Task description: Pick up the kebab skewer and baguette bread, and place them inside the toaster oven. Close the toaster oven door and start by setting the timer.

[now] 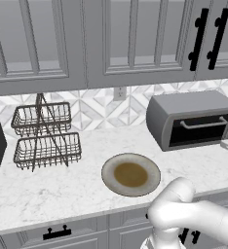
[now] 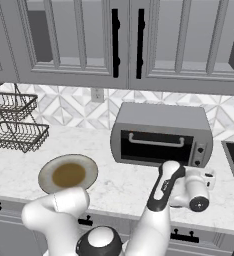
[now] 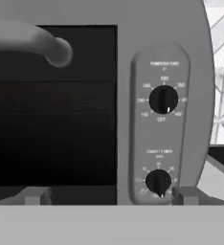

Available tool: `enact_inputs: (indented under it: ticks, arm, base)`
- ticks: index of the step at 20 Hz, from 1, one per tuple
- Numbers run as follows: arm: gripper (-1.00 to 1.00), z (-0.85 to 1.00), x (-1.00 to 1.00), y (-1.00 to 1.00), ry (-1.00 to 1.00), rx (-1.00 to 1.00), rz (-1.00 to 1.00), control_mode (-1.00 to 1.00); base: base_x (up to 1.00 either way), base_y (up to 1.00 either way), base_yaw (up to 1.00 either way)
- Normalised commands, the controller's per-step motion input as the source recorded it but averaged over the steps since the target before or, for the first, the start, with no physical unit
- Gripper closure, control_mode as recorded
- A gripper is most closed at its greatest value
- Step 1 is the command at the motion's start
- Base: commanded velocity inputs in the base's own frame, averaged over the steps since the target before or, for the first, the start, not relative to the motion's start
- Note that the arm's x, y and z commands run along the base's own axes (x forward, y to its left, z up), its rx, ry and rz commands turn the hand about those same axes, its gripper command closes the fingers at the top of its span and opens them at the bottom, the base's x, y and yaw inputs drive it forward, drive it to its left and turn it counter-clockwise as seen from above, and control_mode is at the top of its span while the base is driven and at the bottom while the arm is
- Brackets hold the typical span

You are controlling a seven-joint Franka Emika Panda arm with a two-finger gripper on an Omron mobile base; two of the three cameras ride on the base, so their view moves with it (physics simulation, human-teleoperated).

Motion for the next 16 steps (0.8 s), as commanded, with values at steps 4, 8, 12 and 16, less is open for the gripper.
enact_inputs:
  ticks: [4, 8, 12, 16]
  arm:
    - [-1.00, -0.05, 0.22, -0.03, 0.00, 0.05, 0.07, -1.00]
    - [-1.00, 0.00, 0.12, -0.04, 0.00, 0.04, 0.05, -1.00]
    - [-1.00, 0.00, 0.00, 0.00, 0.00, 0.00, 0.01, -1.00]
    - [-1.00, -0.05, 0.00, 0.00, 0.00, 0.00, 0.00, -1.00]
  base:
    - [0.00, 0.00, 0.00]
    - [0.00, 0.00, 0.00]
    - [0.00, 0.00, 0.00]
    - [0.00, 0.00, 0.00]
